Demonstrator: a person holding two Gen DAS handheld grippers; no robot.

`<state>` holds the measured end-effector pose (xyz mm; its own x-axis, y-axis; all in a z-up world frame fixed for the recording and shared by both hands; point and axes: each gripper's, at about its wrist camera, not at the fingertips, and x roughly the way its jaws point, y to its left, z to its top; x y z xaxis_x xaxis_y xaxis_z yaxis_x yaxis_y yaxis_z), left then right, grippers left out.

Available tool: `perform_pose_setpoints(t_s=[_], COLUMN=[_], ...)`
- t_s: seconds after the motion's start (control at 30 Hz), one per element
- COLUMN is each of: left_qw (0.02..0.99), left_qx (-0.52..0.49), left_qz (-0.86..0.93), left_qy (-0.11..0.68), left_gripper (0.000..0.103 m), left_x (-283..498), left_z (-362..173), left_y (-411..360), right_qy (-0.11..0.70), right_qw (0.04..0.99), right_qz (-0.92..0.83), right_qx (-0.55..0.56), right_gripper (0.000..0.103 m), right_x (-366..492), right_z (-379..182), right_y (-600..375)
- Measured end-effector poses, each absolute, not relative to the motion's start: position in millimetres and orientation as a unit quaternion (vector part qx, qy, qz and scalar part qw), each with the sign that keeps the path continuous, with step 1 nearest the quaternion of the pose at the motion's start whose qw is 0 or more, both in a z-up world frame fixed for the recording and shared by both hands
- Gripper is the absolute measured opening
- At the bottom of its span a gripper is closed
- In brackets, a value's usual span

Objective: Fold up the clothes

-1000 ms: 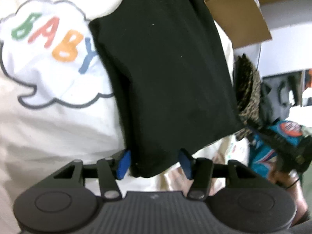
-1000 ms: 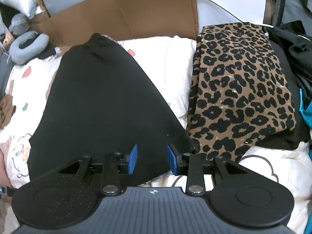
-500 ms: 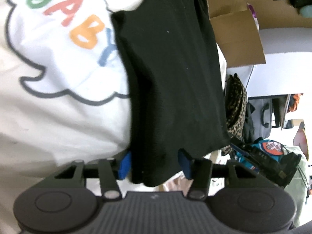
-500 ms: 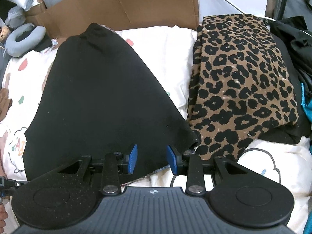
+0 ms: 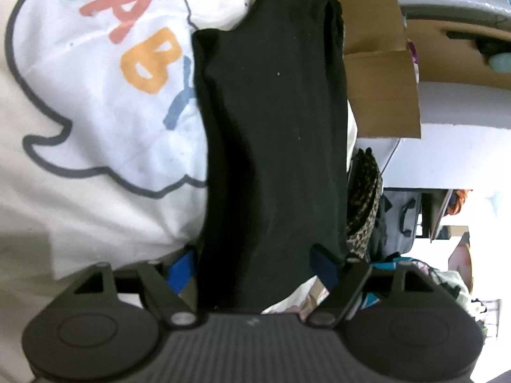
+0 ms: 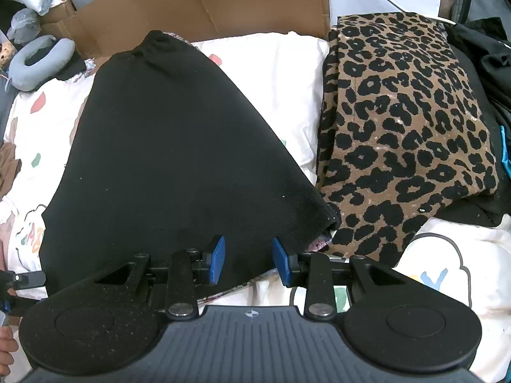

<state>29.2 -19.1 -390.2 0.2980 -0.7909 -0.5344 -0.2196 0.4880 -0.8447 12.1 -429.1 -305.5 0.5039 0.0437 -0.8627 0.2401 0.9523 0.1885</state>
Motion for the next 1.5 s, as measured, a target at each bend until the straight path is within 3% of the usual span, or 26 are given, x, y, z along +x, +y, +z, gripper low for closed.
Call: perform_pose_setpoints(t_s=[0.13,0.77,1.0,1.23,1.5], left_qw=[0.651,0.617,0.590,0.590,0.619], left_qx=[-0.465,-0.480,-0.529,-0.521,-0.473], left_qz=[-0.234,-0.266,-0.255,-0.248,-0.232], left_qy=[0.552,0.564,0.555,0.565,0.583], left_gripper=[0.069,0.068,0.045,0.012,0.008], left_x=[32,33,23,10,9], left_z=[-388,-404,-421,-424,-405], left_y=[-20,-25,-31,-21,-10], right_qy=[0.494,0.502,0.501,0.487,0.467], right_qw=[0.856,0.853,0.855,0.860,0.867], right_qz=[-0.054,-0.049,-0.042,-0.053,-0.072], right_qx=[0.145,0.133,0.131,0.145,0.161], right_gripper=[0.040,0.040,0.040,0.040,0.040], right_x=[13,19,21,21,17], right_z=[-306,-312,-314,-315,-319], right_y=[-427,-424,-423,-433,-448])
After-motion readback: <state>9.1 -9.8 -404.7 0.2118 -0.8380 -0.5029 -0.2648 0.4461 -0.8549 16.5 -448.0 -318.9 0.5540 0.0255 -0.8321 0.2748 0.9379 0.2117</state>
